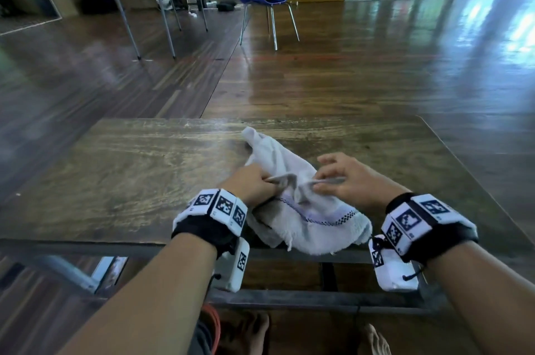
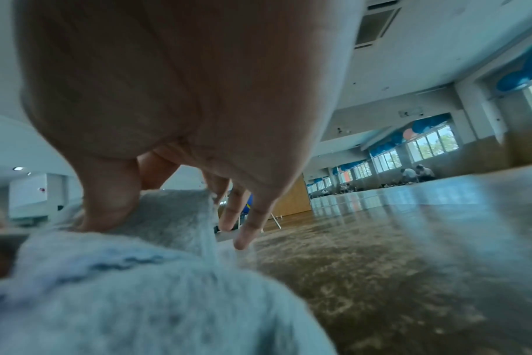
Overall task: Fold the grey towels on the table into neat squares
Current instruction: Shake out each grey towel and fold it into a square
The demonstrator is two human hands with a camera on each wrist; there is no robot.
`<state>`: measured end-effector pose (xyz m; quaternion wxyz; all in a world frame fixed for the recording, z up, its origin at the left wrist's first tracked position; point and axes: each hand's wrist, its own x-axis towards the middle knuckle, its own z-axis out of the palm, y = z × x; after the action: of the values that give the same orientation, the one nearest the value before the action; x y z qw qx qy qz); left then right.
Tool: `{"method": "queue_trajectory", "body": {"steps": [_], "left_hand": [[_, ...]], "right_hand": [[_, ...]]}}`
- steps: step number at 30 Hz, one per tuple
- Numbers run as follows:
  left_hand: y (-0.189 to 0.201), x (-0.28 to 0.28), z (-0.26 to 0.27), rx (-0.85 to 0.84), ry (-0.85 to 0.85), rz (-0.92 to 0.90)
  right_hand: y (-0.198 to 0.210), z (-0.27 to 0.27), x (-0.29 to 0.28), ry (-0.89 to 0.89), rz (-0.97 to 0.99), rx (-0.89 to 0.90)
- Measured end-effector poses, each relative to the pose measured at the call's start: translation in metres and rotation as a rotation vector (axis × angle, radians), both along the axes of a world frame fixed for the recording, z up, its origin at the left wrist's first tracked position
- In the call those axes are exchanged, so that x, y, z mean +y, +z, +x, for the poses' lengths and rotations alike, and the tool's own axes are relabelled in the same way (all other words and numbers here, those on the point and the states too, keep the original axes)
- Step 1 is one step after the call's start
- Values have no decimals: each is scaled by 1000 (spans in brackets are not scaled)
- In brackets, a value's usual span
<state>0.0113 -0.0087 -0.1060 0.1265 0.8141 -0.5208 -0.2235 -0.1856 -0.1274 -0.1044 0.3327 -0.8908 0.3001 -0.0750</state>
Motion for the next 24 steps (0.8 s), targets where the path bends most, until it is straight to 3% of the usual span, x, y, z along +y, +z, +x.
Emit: {"method": "queue_trajectory", "body": {"steps": [4,10,11,13,15,17,20,24], "left_hand": [[-7,-28,-9,83,-154,-6],[11,-69,11,194,-266,167],[19,-78,15,198,-237,73],[37,-99,23,200,-74,-270],[54,-120,31,58,144,-634],[69,-133,44,-114,302,-840],[80,-138,66,-159,348,-868],[73,-135,71,-152,348,-674]], "right_hand": [[-3,15,-8,63,31,206],[25,29,-47,258,211,447],[33,33,-59,241,148,375],[48,43,-82,48,-112,32],[58,49,-104,-263,-351,-420],[65,46,-124,-465,-512,-656],[63,30,-151,-643,-645,-631],[42,18,-163,-719,-609,-543]]}}
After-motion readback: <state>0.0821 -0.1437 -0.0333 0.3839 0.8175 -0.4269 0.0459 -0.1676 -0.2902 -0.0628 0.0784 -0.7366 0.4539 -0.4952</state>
